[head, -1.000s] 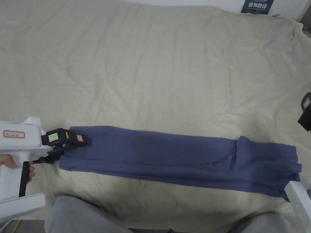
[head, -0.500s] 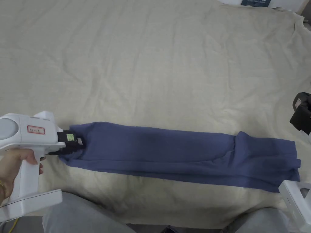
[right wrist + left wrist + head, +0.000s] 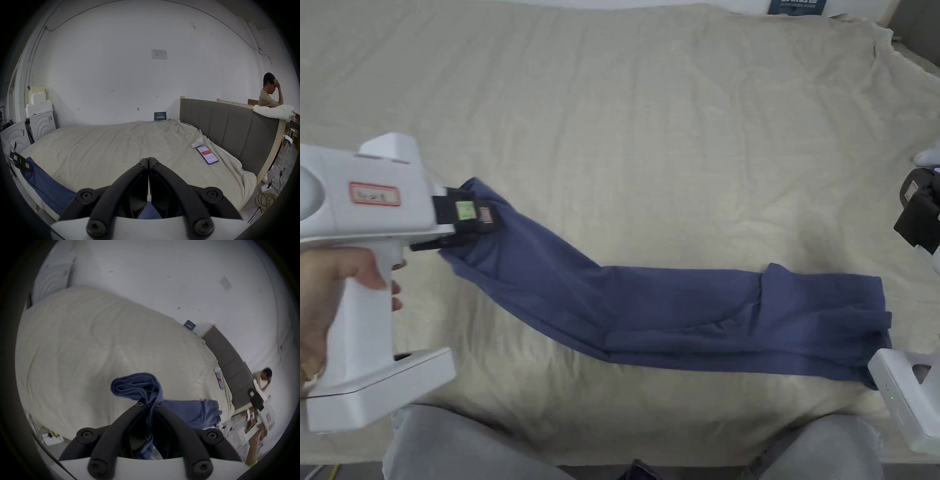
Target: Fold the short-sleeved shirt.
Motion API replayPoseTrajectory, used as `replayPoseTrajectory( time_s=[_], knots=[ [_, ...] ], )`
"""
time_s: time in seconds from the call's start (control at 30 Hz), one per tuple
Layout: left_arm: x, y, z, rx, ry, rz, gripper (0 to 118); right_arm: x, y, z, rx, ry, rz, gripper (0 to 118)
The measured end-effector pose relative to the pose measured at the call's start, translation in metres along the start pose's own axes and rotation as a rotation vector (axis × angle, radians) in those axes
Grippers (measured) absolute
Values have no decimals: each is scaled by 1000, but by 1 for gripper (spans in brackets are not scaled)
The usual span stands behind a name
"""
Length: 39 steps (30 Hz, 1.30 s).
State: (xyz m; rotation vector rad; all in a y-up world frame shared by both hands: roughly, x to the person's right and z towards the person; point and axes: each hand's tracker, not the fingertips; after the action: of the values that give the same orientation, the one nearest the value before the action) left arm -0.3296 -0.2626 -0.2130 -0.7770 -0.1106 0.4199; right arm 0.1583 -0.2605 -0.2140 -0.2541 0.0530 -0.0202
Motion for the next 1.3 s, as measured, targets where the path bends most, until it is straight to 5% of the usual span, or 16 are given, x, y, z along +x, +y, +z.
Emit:
replayPoseTrajectory(
  time_s=[0.3, 0.57, 0.7, 0.8, 0.87, 1.0, 1.07, 1.1, 1.13, 1.2, 1.23, 1.3],
  knots=[
    [126, -33, -109, -189, -160, -164, 0, 24, -1, 15, 19, -39, -28, 0],
    [184, -107, -219, -323, -37, -173, 3, 50, -7, 24, 10, -90, -47, 0],
    [193, -128, -241, -358, -23, -215, 26, 59, -11, 26, -6, -106, -43, 0],
    [200, -110, -225, -350, -93, -181, 77, 63, -13, 25, -15, -110, -43, 0],
    [195, -91, -207, -265, -150, -181, 99, 63, -12, 24, -16, -108, -49, 0],
    [176, -54, -165, -94, -110, -215, 105, 58, -11, 24, -4, -97, -48, 0],
    [168, -50, -153, -8, -23, -294, 103, 56, -11, 25, 0, -88, -47, 0],
    [165, -52, -151, 26, 27, -338, 90, 54, -10, 25, 1, -84, -45, 0],
    [164, -58, -151, 46, 73, -385, 72, 53, -10, 24, 2, -81, -42, 0],
    [162, -74, -158, 55, 132, -419, 11, 52, -10, 25, 2, -77, -40, 0],
    [160, -84, -163, 42, 110, -409, 1, 51, -10, 25, 1, -75, -40, 0],
    [162, -103, -173, -29, 56, -377, 0, 51, -11, 26, 0, -74, -42, 0]
  ],
)
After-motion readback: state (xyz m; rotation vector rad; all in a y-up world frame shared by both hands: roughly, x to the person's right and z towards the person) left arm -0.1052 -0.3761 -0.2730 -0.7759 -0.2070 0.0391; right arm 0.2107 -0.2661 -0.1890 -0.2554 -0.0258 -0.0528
